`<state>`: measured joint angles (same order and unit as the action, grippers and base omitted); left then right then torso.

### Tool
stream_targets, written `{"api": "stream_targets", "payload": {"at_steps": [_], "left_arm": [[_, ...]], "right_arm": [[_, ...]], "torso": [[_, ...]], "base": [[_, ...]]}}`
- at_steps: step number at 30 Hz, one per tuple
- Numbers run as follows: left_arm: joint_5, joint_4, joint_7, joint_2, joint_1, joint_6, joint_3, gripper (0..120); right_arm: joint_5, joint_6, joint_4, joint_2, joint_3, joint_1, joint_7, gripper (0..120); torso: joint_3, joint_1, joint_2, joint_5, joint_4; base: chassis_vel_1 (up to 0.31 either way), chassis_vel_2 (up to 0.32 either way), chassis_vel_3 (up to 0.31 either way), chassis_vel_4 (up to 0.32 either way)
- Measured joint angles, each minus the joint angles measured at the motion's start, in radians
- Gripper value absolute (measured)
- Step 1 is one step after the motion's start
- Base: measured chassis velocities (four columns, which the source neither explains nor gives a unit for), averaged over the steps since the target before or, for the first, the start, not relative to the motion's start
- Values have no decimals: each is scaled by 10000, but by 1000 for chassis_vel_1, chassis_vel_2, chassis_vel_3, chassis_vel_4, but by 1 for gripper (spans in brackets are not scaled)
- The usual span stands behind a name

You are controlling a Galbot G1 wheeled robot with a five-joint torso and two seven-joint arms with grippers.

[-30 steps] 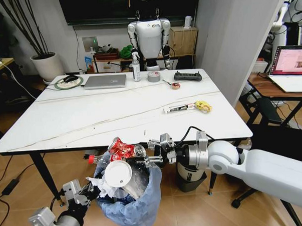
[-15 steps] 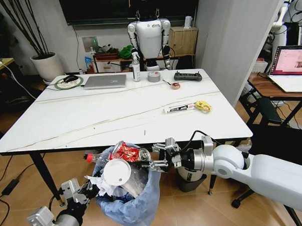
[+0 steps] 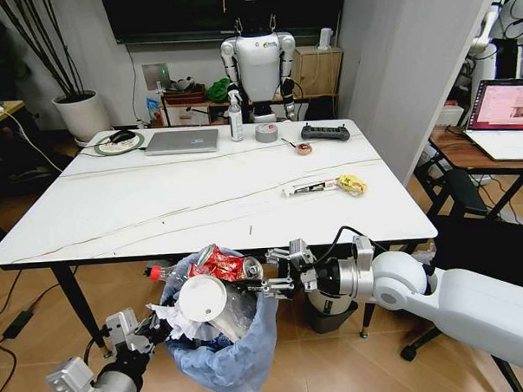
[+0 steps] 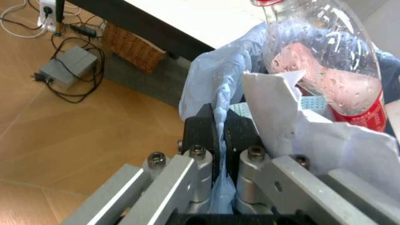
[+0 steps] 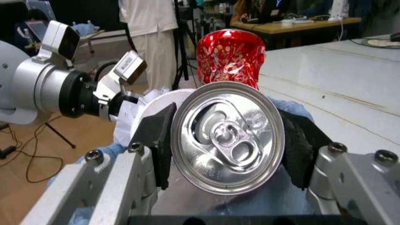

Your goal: Pick up the trash bin and place the trash from the table into it.

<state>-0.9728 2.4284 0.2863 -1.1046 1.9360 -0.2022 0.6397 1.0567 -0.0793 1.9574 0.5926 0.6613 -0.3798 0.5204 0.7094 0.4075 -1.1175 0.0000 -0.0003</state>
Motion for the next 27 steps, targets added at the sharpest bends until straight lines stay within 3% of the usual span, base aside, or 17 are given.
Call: {"api": "stream_targets", "payload": {"at_steps": [17,21,27], "left_arm": [[-105,-50,0,42,-86,-20,-215,0],[-122,-66,1,56,-108,-24,-230,0],[-156,-84,5,70,-151,-29,-236,0]], "right_arm": [[-15,0,-142,106,145,203,65,47],[-15,0,-162,122,167,213,75,61],[-14,0,-194,155,178,212,112,70]], "torso": [[0,0,0,0,0],[0,0,0,0,0],[0,0,0,0,0]], "base": [[0,0,0,0],[0,0,0,0],[0,0,0,0]]}}
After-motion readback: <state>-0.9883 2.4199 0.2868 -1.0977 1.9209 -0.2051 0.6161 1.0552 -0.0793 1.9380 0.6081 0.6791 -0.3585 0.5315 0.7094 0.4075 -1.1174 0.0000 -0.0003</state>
